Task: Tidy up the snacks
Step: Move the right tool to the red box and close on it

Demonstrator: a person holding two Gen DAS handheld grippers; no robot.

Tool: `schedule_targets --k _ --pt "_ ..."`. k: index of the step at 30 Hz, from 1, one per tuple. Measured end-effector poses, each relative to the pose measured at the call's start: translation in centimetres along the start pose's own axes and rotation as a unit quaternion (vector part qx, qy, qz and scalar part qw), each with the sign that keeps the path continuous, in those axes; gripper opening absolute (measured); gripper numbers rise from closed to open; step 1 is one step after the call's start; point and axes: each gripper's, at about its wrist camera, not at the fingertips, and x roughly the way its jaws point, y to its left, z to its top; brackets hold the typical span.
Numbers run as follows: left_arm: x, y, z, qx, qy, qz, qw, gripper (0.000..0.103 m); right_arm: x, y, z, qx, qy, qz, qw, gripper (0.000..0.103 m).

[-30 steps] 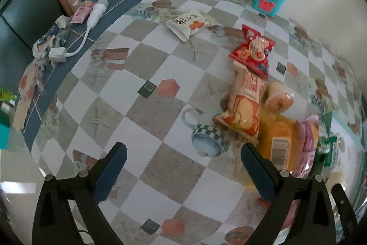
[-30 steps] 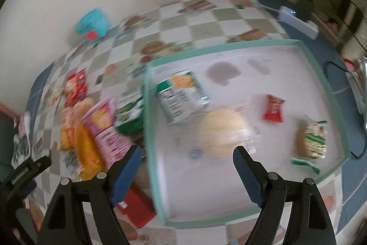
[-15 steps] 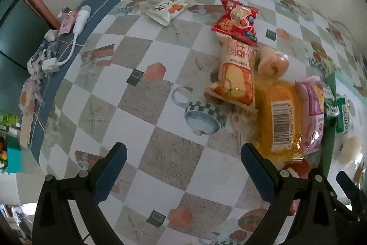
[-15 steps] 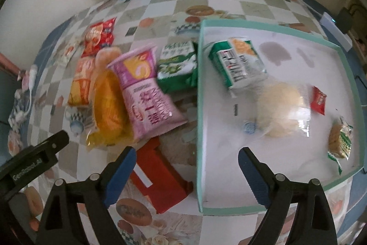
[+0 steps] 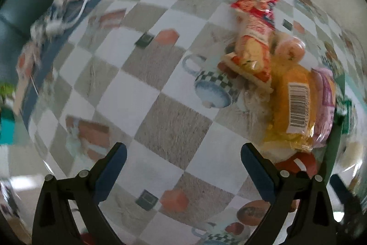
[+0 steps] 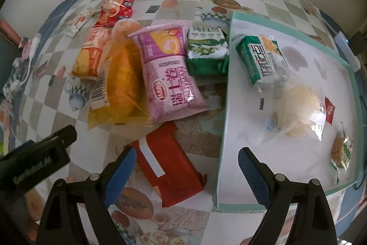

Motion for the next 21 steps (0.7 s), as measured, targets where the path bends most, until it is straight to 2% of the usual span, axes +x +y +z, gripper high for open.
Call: schedule_targets --k 5,8,11,21 --pt "0.2 1.0 0.1 -0.030 0.004 -0.003 0.9996 0.100 -0.5 0.7 -0.2 -0.017 -0.011 -0.001 1.000 0.091" --pt "0.9 2.3 0.2 -0.070 0.023 -0.026 0.9970 0.100 -0.8 0.9 -0.4 -0.018 -0.013 0.005 1.000 0.089" --pt "1.5 2.8 0.0 -0.088 0.040 -0.039 0.9946 0.100 -0.7 1.1 -0.1 -0.019 -0.013 0.008 1.000 0.084" --pt "2.0 4.1 -0.4 -0.106 0.052 -0.059 0.9913 0.100 -1.5 1.2 -0.1 -0.023 -0.022 0.016 0.999 0.078"
